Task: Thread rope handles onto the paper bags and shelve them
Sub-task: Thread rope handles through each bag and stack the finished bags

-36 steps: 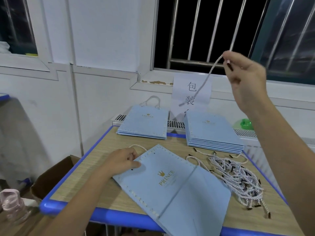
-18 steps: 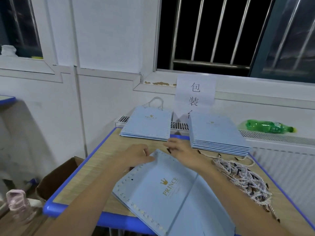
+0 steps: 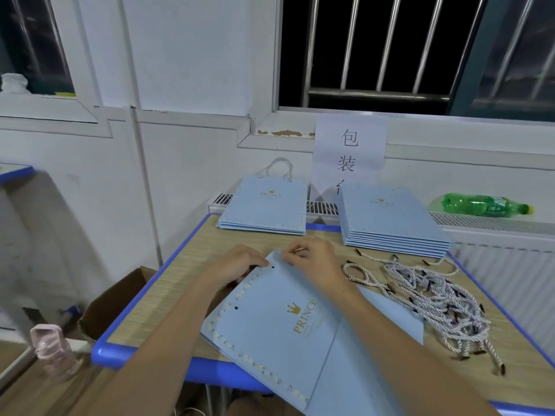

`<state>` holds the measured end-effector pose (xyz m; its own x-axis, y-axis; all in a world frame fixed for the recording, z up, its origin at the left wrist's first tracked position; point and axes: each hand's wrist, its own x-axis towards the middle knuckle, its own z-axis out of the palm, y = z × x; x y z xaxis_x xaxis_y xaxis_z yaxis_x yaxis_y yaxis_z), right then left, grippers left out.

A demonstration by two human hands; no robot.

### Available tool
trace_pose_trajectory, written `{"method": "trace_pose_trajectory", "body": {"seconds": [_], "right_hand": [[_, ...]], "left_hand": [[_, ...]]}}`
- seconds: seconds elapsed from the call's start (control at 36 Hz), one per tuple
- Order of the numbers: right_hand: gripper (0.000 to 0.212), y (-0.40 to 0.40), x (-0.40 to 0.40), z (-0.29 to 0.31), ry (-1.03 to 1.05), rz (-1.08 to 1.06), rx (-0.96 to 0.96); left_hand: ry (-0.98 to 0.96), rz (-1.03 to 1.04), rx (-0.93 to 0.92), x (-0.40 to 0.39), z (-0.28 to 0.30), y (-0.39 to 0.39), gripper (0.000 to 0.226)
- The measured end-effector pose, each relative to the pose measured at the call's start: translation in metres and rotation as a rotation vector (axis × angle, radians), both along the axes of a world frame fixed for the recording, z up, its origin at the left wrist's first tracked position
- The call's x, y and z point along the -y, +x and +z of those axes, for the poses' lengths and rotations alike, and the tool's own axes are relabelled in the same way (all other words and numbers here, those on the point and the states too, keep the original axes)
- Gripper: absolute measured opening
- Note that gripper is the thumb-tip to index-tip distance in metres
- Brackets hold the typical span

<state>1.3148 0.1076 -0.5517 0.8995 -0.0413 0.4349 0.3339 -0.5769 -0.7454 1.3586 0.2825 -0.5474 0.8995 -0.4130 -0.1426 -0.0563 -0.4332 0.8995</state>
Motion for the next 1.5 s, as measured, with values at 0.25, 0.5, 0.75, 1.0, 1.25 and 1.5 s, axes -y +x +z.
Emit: {"method": "trace_pose_trajectory", "body": {"seconds": [0.25,0.5,0.75,1.0,1.25,1.5], "right_hand": [[0.02,0.0,-0.014,-0.002,0.269,0.031,-0.056],[0.015,-0.005,-0.004,-0.003,0.546,0.132,-0.2],[0.02,-0.011,-0.003,-0.003,0.355,0.096,-0.068],[0.029,-0.015,-0.01,-0.007,0.167,0.194,-0.01],[0.012,-0.01,-0.007,-0.008,0.143,0.153,0.004],[0.011,-0.007,-0.008,-0.01,0.157,0.156,-0.04]], "left_hand": [[-0.046,0.018,-0.018,0.0,-0.002,0.001,0.015],[-0.112,0.043,-0.021,-0.003,-0.007,-0.001,0.03],[-0.154,0.033,-0.028,-0.004,-0.004,-0.007,0.051],[-0.175,0.055,-0.034,-0.001,-0.004,-0.008,0.034],[-0.145,0.041,0.001,-0.001,-0.004,-0.006,0.02],[-0.138,0.025,0.014,-0.002,-0.003,-0.009,0.021]]}}
